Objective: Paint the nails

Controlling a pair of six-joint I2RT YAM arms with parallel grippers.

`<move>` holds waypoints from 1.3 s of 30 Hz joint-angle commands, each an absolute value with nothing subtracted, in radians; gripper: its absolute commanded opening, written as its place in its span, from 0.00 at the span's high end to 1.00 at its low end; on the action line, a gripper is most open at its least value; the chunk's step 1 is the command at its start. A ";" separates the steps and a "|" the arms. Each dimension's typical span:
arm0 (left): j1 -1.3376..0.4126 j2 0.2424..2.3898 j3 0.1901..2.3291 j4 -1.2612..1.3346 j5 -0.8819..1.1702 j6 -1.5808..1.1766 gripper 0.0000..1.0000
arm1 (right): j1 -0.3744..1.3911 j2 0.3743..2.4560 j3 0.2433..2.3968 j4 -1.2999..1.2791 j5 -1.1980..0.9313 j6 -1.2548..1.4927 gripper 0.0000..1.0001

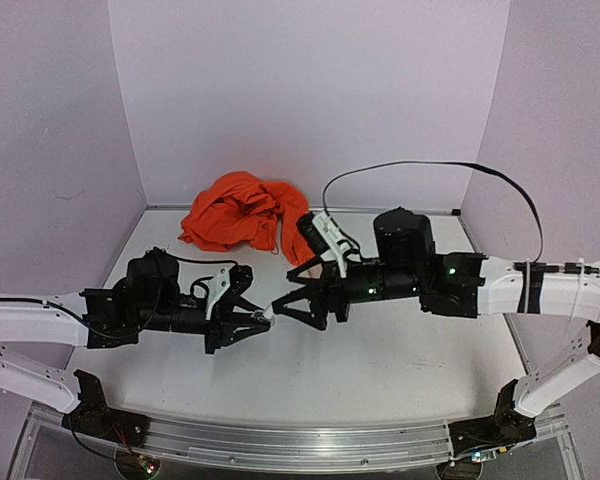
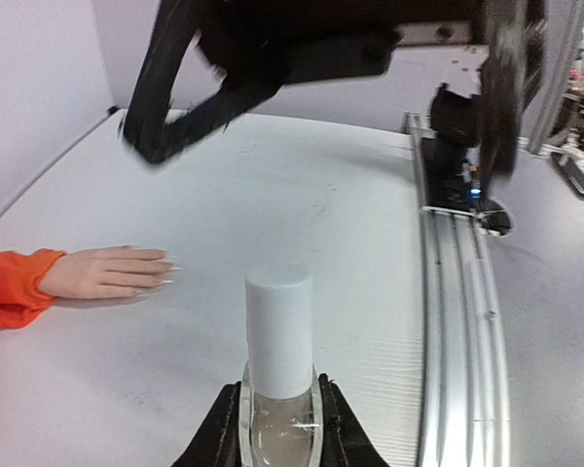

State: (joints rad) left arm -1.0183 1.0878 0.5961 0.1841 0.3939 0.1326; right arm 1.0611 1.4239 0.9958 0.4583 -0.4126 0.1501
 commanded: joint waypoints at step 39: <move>-1.060 0.923 0.581 0.285 0.662 0.202 1.00 | 1.057 1.589 1.091 0.638 -0.778 0.167 1.00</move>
